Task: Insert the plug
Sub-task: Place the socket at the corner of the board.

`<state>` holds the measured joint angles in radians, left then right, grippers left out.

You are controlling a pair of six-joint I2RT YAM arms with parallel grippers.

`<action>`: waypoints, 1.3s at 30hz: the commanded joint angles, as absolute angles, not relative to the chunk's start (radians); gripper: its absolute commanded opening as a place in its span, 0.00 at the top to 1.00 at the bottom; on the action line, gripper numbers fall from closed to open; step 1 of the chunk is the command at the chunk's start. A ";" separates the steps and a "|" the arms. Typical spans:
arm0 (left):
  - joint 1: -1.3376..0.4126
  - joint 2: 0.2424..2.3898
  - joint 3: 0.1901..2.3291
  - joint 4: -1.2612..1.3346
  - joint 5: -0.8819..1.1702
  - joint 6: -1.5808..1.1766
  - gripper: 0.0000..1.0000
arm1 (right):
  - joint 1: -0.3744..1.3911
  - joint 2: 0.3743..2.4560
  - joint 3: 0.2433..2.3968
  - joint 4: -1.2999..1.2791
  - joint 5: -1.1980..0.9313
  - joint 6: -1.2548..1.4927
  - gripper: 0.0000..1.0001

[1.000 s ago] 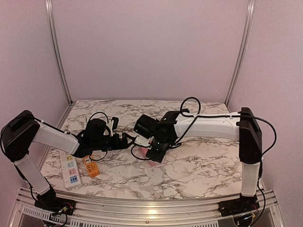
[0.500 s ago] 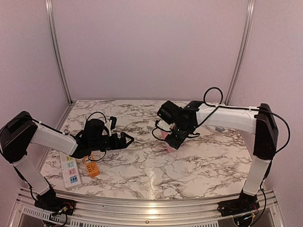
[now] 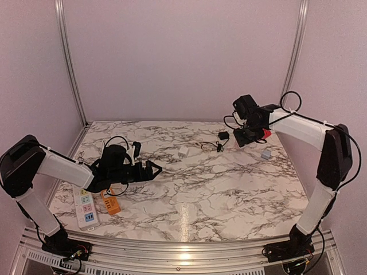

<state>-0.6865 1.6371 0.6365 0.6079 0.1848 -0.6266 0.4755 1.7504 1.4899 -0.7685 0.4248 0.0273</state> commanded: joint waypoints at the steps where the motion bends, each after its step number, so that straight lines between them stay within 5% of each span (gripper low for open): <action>1: -0.689 1.614 0.616 0.640 0.190 -0.630 0.01 | 0.381 1.713 1.522 -0.604 0.497 0.094 0.51; 39: -0.689 1.597 0.607 0.641 0.201 -0.638 0.01 | 0.106 2.042 1.619 -0.296 0.375 0.204 0.47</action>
<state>-0.6865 1.6203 0.6025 0.6243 0.1871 -0.6331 0.1116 2.0636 1.5448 -0.3912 0.3809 0.1921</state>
